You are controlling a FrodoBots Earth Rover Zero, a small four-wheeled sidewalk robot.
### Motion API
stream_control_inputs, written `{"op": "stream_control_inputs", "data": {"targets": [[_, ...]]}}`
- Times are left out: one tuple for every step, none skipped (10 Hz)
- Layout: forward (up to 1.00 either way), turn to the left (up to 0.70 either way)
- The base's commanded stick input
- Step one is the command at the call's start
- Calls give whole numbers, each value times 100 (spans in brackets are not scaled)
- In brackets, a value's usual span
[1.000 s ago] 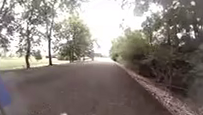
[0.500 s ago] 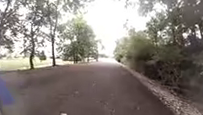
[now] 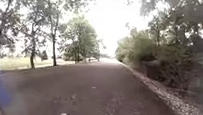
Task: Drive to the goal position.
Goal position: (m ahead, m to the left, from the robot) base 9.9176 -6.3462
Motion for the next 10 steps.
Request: {"op": "stream_control_inputs", "data": {"targets": [[60, 0], [60, 0], [60, 0], [60, 0], [60, 0], [60, 0], [60, 0], [60, 0], [60, 0], [60, 0]]}}
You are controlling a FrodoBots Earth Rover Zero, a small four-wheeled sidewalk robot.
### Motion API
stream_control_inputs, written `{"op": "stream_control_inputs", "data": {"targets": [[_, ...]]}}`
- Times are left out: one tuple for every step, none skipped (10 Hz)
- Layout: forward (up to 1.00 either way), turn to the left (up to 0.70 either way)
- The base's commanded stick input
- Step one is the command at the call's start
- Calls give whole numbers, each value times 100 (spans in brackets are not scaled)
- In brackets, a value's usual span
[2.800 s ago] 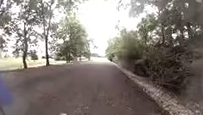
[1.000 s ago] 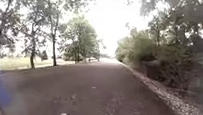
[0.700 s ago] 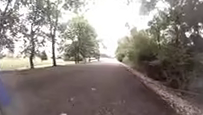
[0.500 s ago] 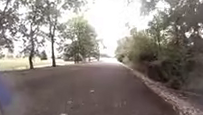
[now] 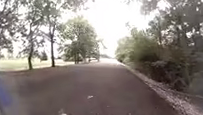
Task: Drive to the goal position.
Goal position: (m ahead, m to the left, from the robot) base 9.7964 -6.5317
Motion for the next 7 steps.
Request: {"op": "stream_control_inputs", "data": {"targets": [[60, 0], [60, 0], [60, 0], [60, 0], [60, 0], [60, 0], [60, 0]]}}
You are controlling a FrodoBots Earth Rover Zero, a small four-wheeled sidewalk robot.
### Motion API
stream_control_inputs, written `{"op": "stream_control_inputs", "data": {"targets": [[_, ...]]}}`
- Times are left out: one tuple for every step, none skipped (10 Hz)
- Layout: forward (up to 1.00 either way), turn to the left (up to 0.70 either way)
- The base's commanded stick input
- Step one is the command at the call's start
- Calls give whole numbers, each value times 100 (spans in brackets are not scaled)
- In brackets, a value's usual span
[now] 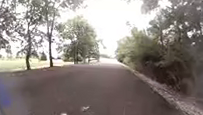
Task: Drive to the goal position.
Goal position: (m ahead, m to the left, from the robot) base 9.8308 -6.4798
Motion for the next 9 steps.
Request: {"op": "stream_control_inputs", "data": {"targets": [[60, 0], [60, 0], [60, -1], [60, -7], [60, -13], [60, -13], [60, -13], [60, -13], [60, -13]]}}
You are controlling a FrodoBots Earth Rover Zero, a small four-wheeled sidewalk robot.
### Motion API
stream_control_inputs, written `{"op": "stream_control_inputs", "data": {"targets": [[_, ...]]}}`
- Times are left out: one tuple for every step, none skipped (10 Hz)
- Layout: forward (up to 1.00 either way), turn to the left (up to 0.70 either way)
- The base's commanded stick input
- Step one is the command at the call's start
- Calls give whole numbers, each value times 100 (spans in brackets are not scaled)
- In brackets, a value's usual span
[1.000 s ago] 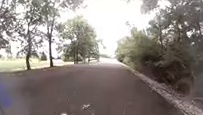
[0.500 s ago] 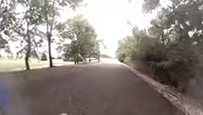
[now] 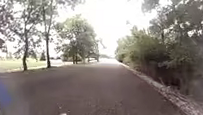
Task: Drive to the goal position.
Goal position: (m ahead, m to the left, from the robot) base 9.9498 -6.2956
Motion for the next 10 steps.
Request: {"op": "stream_control_inputs", "data": {"targets": [[60, -13], [60, -13], [60, 0], [60, 0], [60, 0], [60, 0], [60, -9], [60, -14], [60, -10], [60, 0]]}}
